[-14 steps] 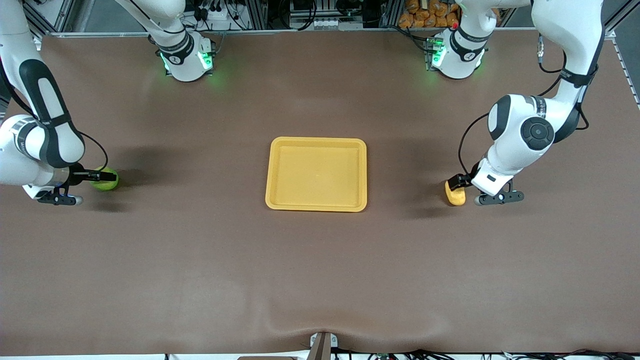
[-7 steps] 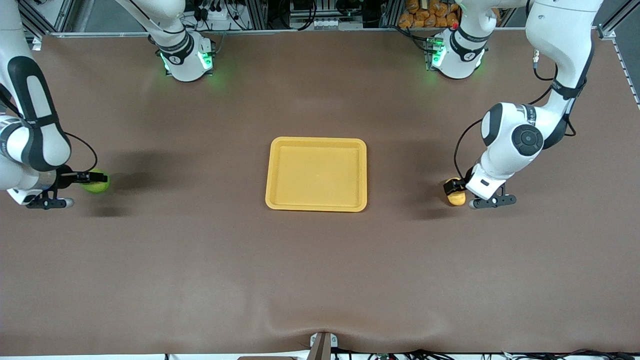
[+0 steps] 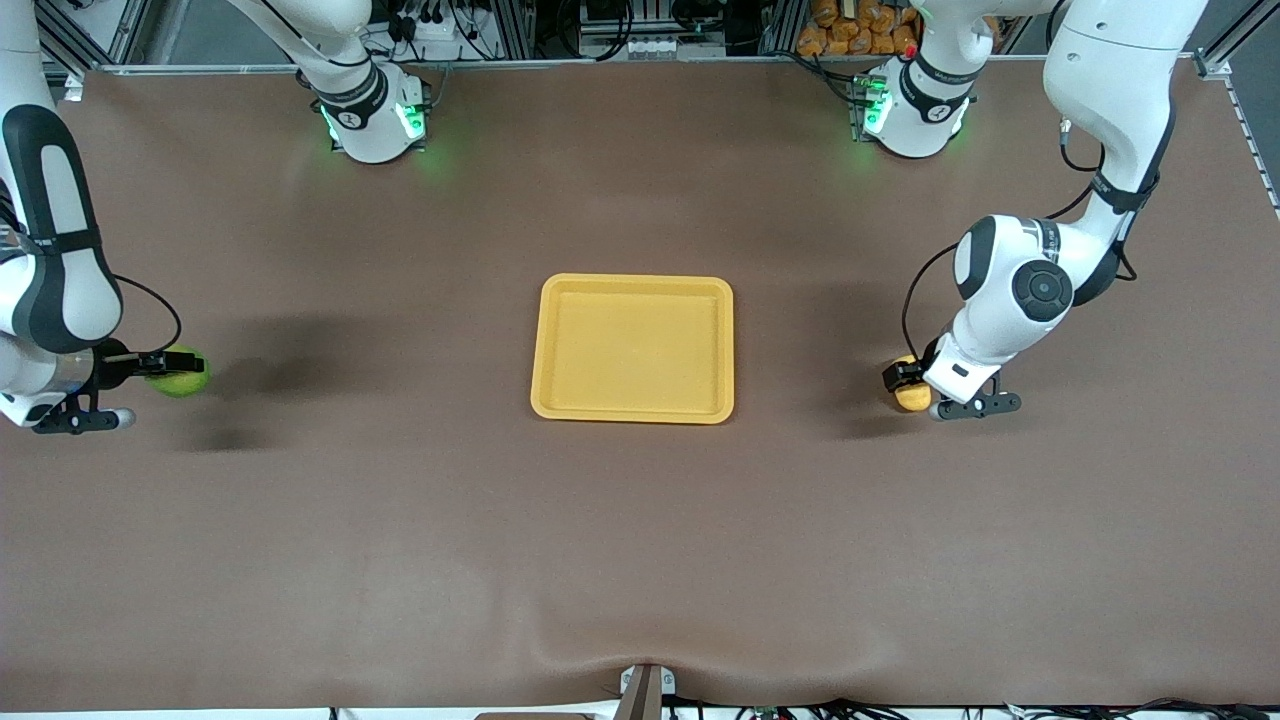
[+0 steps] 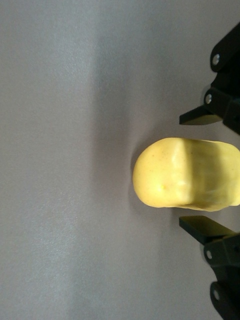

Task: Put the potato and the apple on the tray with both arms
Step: 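Close the right gripper on the apple while the left gripper grasps the potato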

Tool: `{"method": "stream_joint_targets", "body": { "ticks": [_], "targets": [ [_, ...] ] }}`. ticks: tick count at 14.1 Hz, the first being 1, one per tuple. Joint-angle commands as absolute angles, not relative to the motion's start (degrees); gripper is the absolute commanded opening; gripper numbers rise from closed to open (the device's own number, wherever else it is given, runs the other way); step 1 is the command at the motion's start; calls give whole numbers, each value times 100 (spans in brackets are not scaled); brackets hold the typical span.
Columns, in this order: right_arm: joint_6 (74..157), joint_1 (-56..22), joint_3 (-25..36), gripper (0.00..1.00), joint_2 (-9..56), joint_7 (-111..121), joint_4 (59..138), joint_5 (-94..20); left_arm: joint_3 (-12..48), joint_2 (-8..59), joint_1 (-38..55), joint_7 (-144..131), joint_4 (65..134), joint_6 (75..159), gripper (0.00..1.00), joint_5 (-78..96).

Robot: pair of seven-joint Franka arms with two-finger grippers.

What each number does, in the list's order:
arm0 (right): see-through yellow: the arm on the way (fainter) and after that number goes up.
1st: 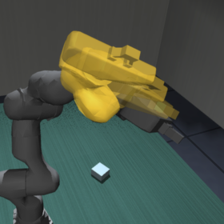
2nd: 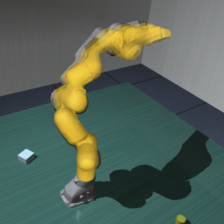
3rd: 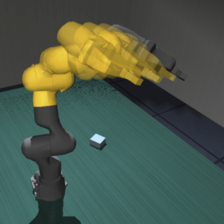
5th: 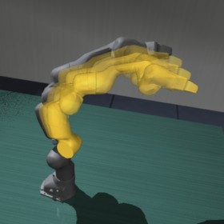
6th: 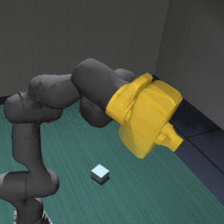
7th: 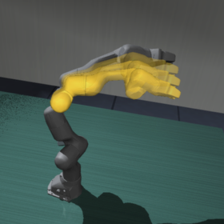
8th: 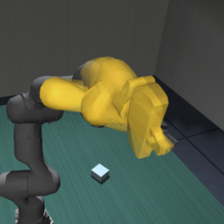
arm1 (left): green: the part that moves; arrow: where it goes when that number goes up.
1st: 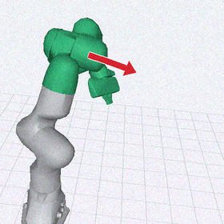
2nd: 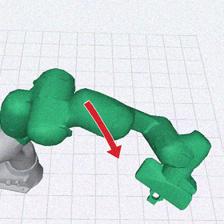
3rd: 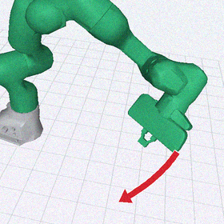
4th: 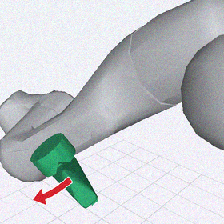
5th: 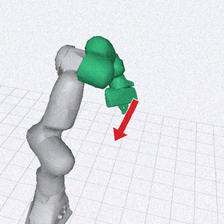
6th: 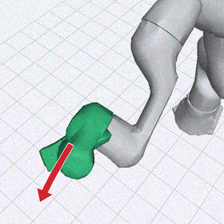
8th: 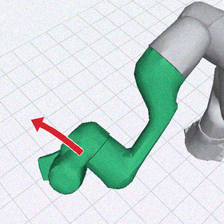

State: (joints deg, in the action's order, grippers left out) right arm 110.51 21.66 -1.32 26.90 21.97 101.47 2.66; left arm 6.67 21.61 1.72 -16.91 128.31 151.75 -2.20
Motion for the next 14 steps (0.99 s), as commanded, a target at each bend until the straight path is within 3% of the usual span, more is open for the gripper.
{"method": "stream_joint_targets", "body": {
  "ticks": [1, 7, 10, 14],
  "targets": [
    [10522, 2039, -141, 0, 2593, 2276, 9845, 334, 694, 2188, 167, -1775, 12858, 15284, 67, -202],
    [10441, 1758, -141, 0, 2417, 2180, 9782, 290, 694, 2162, 211, -1758, 12850, 15284, 16, -211],
    [10354, 1556, -149, 0, 2286, 1909, 9782, 264, 712, 2092, 237, -1758, 12806, 15232, 0, -211],
    [10081, 1117, -149, 0, 2110, 1241, 9782, 237, 729, 2013, 255, -1758, 12744, 15214, 0, -211]
  ]
}}
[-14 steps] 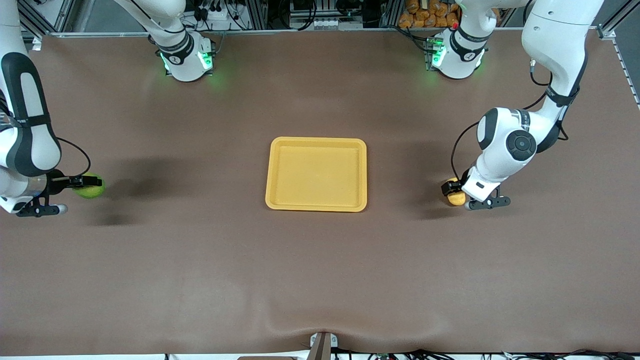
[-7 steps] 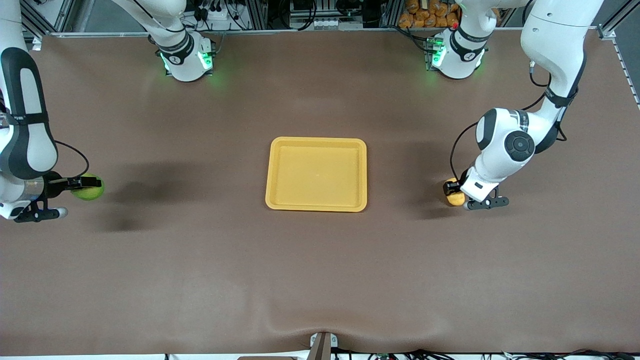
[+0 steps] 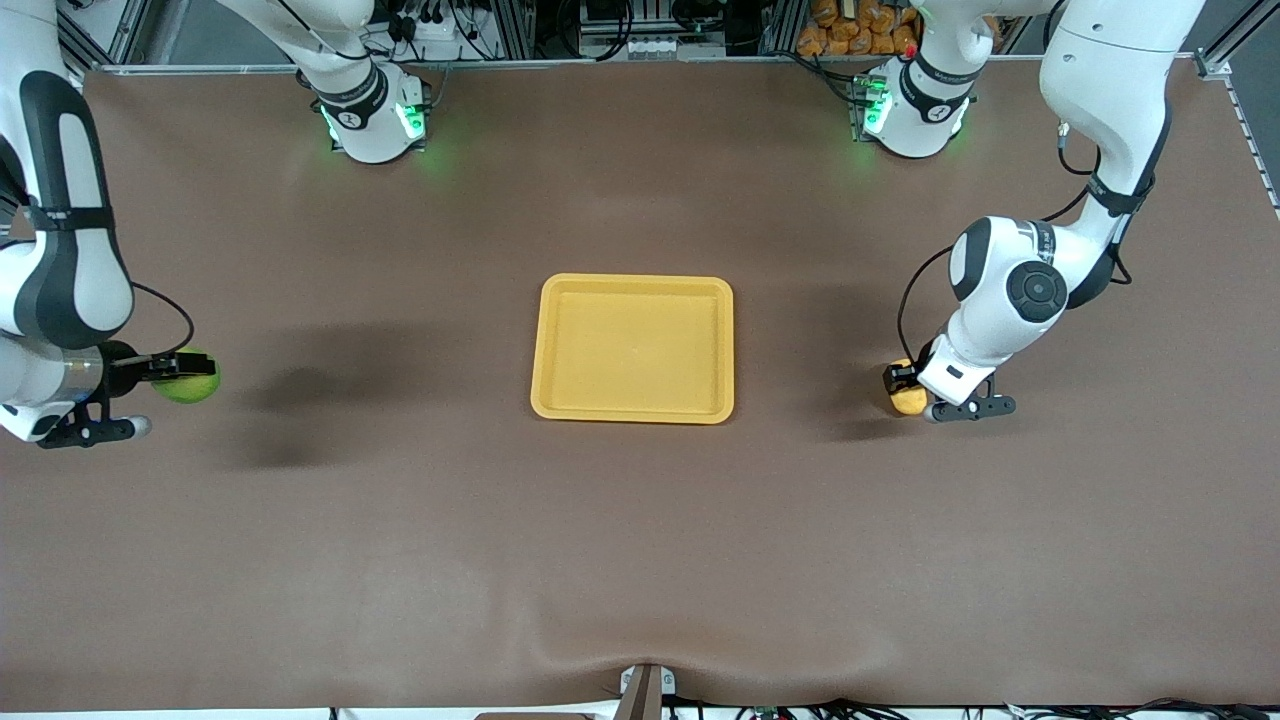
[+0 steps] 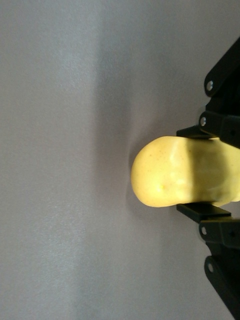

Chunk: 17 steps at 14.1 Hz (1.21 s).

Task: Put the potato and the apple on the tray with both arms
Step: 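Close the right gripper on the apple while the left gripper grasps the potato, then carry the potato onto the tray with the left gripper while the right lifts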

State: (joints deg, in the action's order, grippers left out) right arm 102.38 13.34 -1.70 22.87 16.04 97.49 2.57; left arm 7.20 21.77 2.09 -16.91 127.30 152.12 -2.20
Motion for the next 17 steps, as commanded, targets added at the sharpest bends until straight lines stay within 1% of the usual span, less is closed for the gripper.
{"method": "stream_joint_targets", "body": {
  "ticks": [1, 7, 10, 13, 17],
  "targets": [
    [10055, 1012, -149, 0, 2092, 1057, 9782, 176, 773, 1969, 307, -1758, 12735, 15179, 0, -211],
    [9826, 660, -158, 0, 1978, 607, 9800, -202, 1019, 1697, 316, -1863, 12525, 14723, 0, -211],
    [9791, 466, -158, 0, 1907, 264, 9835, -369, 1256, 1705, 334, -1959, 12087, 14144, 0, -211],
    [9774, 378, -158, 0, 1846, 255, 9852, -666, 1625, 1775, 404, -2197, 11585, 13502, 0, -211],
    [9791, 71, -158, 0, 1732, -499, 9949, -773, 1644, 1819, 930, -2557, 11356, 13377, 0, -211]
  ]
}}
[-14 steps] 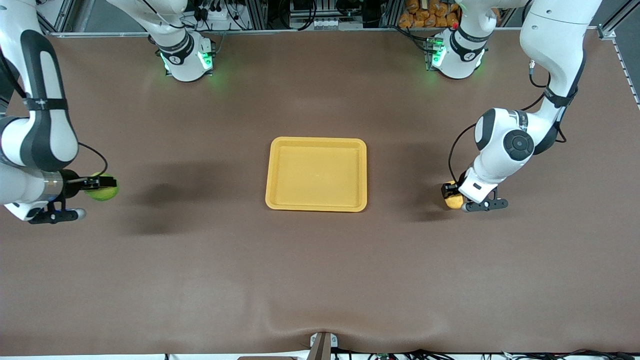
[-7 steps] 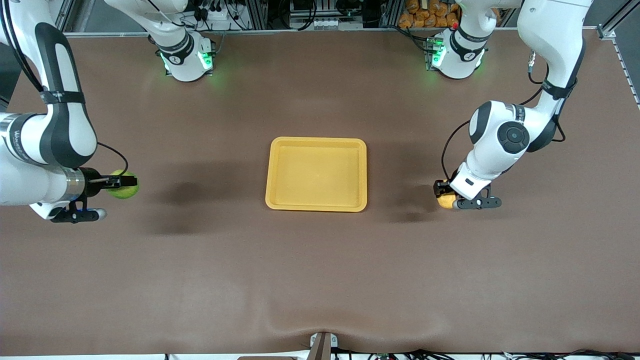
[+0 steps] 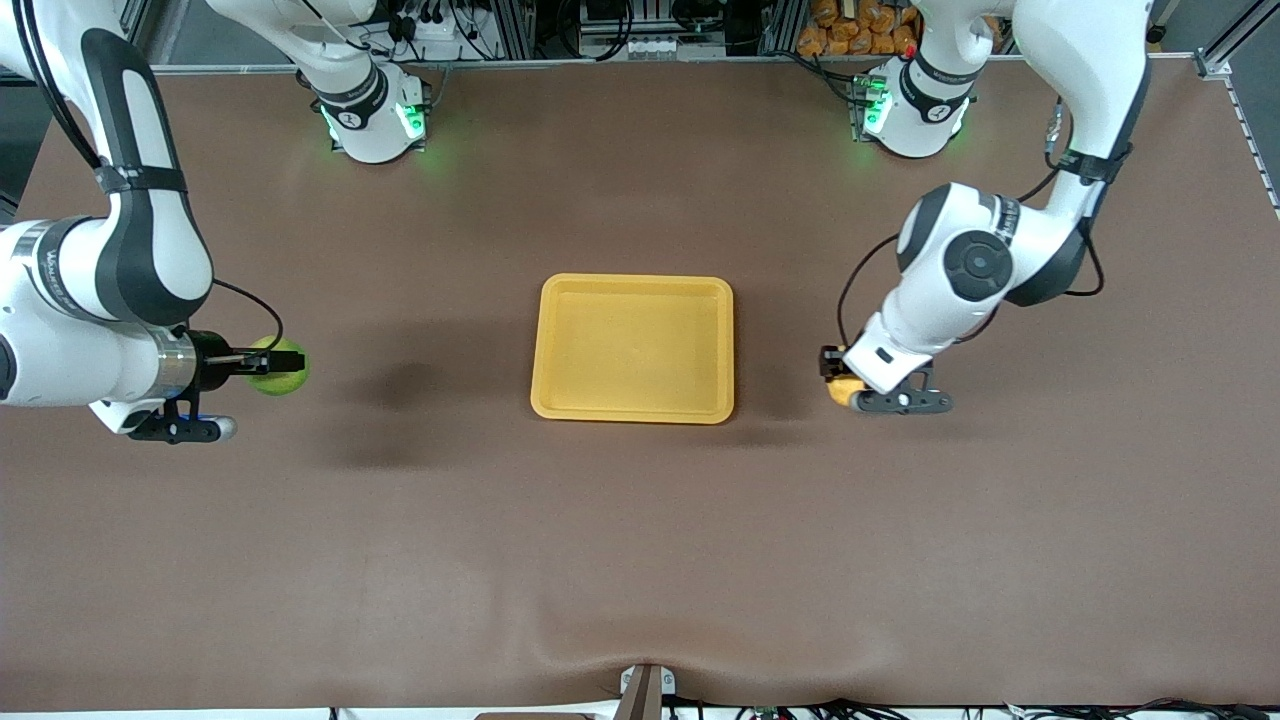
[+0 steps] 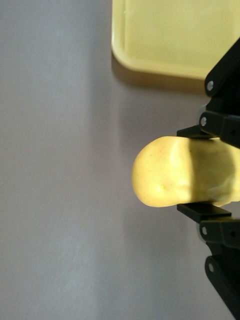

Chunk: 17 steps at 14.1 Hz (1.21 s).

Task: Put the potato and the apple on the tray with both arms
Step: 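Carry the potato onto the tray with the left gripper while the right lifts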

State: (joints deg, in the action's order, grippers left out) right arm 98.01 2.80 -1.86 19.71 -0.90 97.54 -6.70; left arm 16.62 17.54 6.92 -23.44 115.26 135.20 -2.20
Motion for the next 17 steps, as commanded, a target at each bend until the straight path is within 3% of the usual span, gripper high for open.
{"method": "stream_joint_targets", "body": {
  "ticks": [1, 17],
  "targets": [
    [9791, -8, -158, 0, 1731, -675, 9958, -782, 1644, 1863, 1088, -2558, 11312, 13377, 0, -263],
    [10072, -1274, -158, 0, 1696, -2496, 9984, -958, 1582, 3480, 2777, -5009, 10152, 13377, 0, -1545]
  ]
}}
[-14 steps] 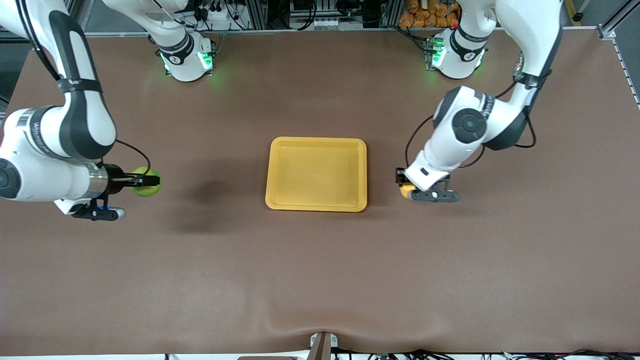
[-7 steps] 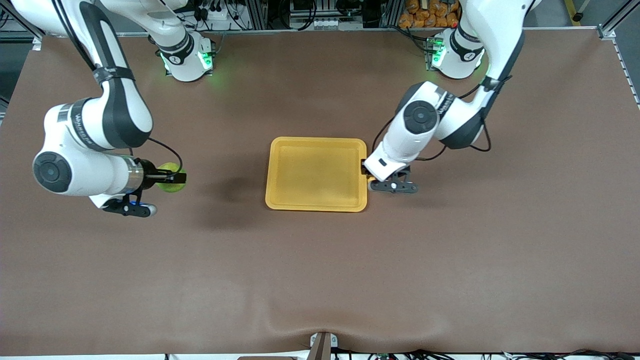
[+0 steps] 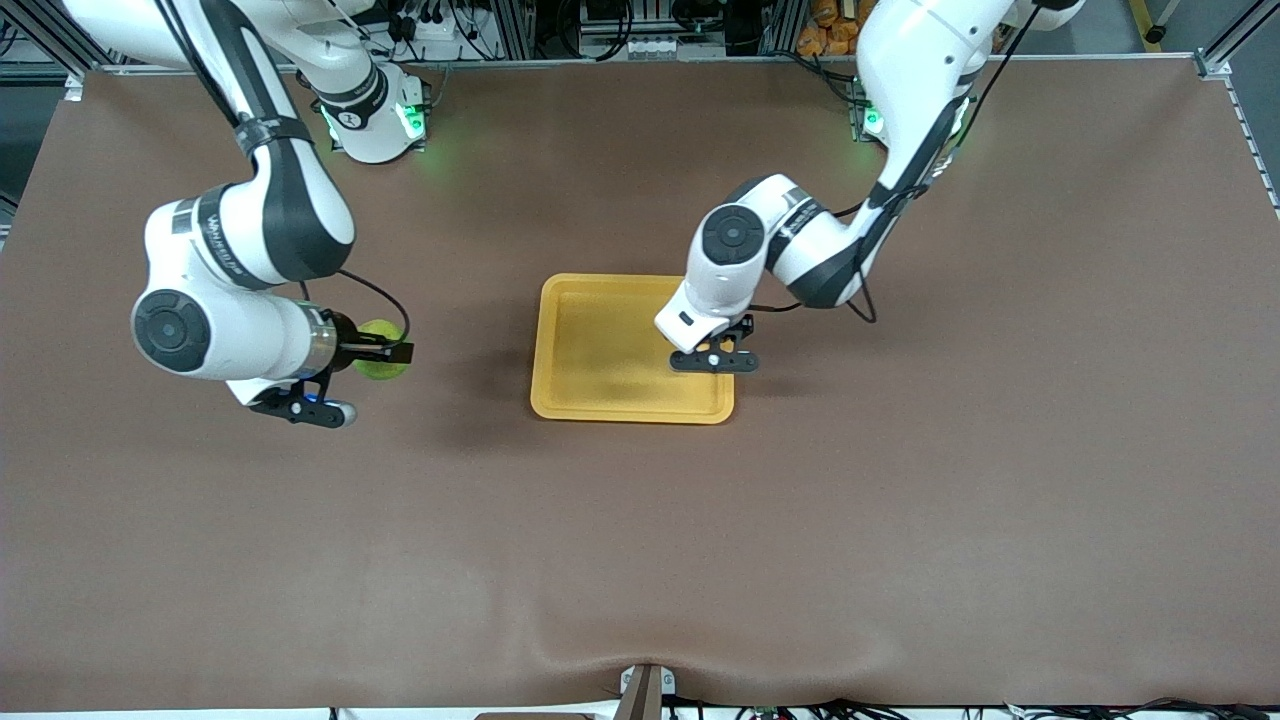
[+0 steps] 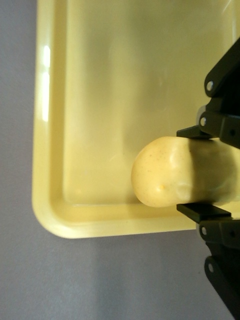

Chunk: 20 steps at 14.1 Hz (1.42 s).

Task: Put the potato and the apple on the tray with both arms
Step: 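Carry the potato onto the tray with the left gripper while the right lifts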

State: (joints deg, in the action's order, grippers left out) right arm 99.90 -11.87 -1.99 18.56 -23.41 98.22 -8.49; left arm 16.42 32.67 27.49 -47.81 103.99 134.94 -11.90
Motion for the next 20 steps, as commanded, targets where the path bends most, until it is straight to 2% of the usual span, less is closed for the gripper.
{"method": "stream_joint_targets", "body": {
  "ticks": [1, 2, 3, 6, 7, 9, 12, 13, 14, 20],
  "targets": [
    [10098, -1309, -158, 0, 1696, -2496, 9993, -967, 1582, 3515, 2786, -5079, 10134, 13386, 0, -1599],
    [10107, -1327, -158, 0, 1696, -2496, 10019, -975, 1582, 3524, 2786, -5089, 10134, 13377, 0, -1608],
    [10142, -1397, -158, 0, 1696, -2531, 10037, -993, 1573, 3524, 2804, -5089, 10134, 13377, 7, -1617],
    [10248, -1564, -158, 0, 1688, -2777, 10098, -993, 1573, 3551, 2804, -5089, 10125, 13386, 16, -1635],
    [10257, -1599, -158, 0, 1687, -2830, 10107, -993, 1573, 3568, 2804, -5089, 10125, 13386, 21, -1696],
    [10309, -1713, -158, 0, 1687, -2926, 10125, -993, 1565, 3595, 2795, -5132, 10125, 13377, 38, -1723],
    [10563, -1942, -158, 0, 1696, -3251, 10247, -1072, 1564, 3656, 2795, -5142, 10116, 13386, 42, -1740],
    [10712, -1986, -158, 0, 1696, -3261, 10344, -1116, 1564, 3674, 2795, -5142, 10099, 13386, 54, -1732],
    [10792, -2099, -158, 0, 1688, -3304, 10414, -1116, 1564, 3674, 2795, -5133, 10073, 13394, 100, -1749],
    [11143, -2513, -158, 0, 1740, -3901, 10520, -1116, 1573, 3437, 2663, -5133, 9993, 13395, 100, -1899]
  ]
}}
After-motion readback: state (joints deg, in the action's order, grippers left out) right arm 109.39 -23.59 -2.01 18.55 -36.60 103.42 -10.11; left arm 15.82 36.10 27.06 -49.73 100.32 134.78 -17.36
